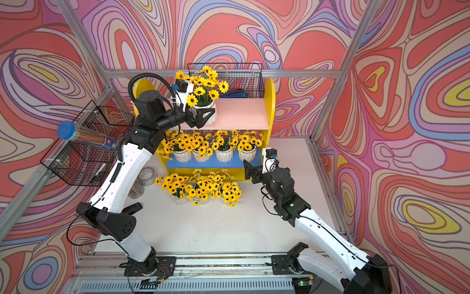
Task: Take the sunflower pots off the shelves
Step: Pick up the sunflower pot from the shelf, then place the sunflower pot at the center of the board.
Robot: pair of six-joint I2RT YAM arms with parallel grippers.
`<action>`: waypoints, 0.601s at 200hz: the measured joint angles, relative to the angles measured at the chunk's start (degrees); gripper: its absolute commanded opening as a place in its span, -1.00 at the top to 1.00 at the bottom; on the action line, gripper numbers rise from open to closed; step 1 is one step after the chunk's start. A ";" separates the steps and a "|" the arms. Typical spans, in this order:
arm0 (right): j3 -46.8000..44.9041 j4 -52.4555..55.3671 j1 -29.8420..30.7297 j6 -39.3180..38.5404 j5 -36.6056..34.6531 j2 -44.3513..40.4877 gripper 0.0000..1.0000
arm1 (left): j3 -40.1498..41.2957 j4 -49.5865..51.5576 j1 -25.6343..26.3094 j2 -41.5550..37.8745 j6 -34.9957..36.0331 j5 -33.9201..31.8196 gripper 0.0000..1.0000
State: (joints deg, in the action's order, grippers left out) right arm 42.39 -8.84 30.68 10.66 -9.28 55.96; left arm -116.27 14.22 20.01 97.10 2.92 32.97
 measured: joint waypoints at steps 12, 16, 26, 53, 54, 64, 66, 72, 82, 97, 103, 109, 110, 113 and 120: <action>0.00 0.28 -0.02 0.20 -0.37 -0.09 -0.91 | 0.00 0.52 0.74 -0.52 0.17 -0.02 1.00; 0.00 0.37 -0.07 0.33 -0.44 -0.13 -0.91 | 0.00 0.66 1.01 -0.70 0.33 -0.02 1.00; 0.00 0.79 -0.15 0.59 -0.87 -0.42 -0.91 | 0.00 1.27 1.68 -1.29 0.63 -0.28 1.00; -0.02 2.80 -0.28 1.57 -3.02 -2.21 -0.91 | 3.26 1.86 4.70 -5.14 2.01 -2.08 1.00; -0.02 2.93 -0.28 1.66 -3.17 -2.34 -0.91 | 3.41 1.88 4.83 -5.29 2.03 -2.12 1.00; -0.02 3.80 -0.28 2.14 -4.11 -3.23 -0.91 | 5.51 2.01 6.51 -7.34 2.78 -2.82 1.00; -0.02 3.93 -0.28 2.19 -4.28 -3.37 -0.90 | 6.03 1.99 6.93 -7.85 3.02 -3.08 1.00; -0.02 4.48 -0.31 2.54 -4.90 -3.87 -0.90 | 7.34 1.97 8.00 -9.07 3.37 -3.50 1.00; -0.02 5.35 -0.35 2.99 -5.79 -4.57 -0.90 | 9.53 1.90 9.66 -10.99 3.96 -4.11 1.00; -0.02 6.88 -0.39 3.67 -7.21 -5.29 -0.90 | 12.55 2.03 12.11 -13.64 4.61 -4.92 1.00; -0.02 7.58 -0.46 3.96 -7.96 -5.51 -0.90 | 13.49 2.16 12.94 -14.49 4.85 -5.31 1.00; -0.02 8.31 -0.50 4.28 -8.79 -5.70 -0.90 | 14.51 2.12 13.70 -15.34 5.05 -5.77 1.00; -0.02 8.41 -0.52 4.31 -8.87 -5.73 -0.90 | 14.62 2.14 13.77 -15.43 5.07 -5.84 1.00; -0.02 8.83 -0.59 4.46 -9.31 -5.84 -0.90 | 15.15 2.16 14.10 -15.87 5.11 -6.05 1.00; -0.02 9.81 -0.68 4.83 -10.25 -6.03 -0.90 | 16.57 2.05 14.97 -16.90 5.31 -6.71 1.00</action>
State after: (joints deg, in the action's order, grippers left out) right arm 42.37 0.97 30.00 15.49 -19.53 49.93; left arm -99.70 16.27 34.98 80.20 8.23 26.26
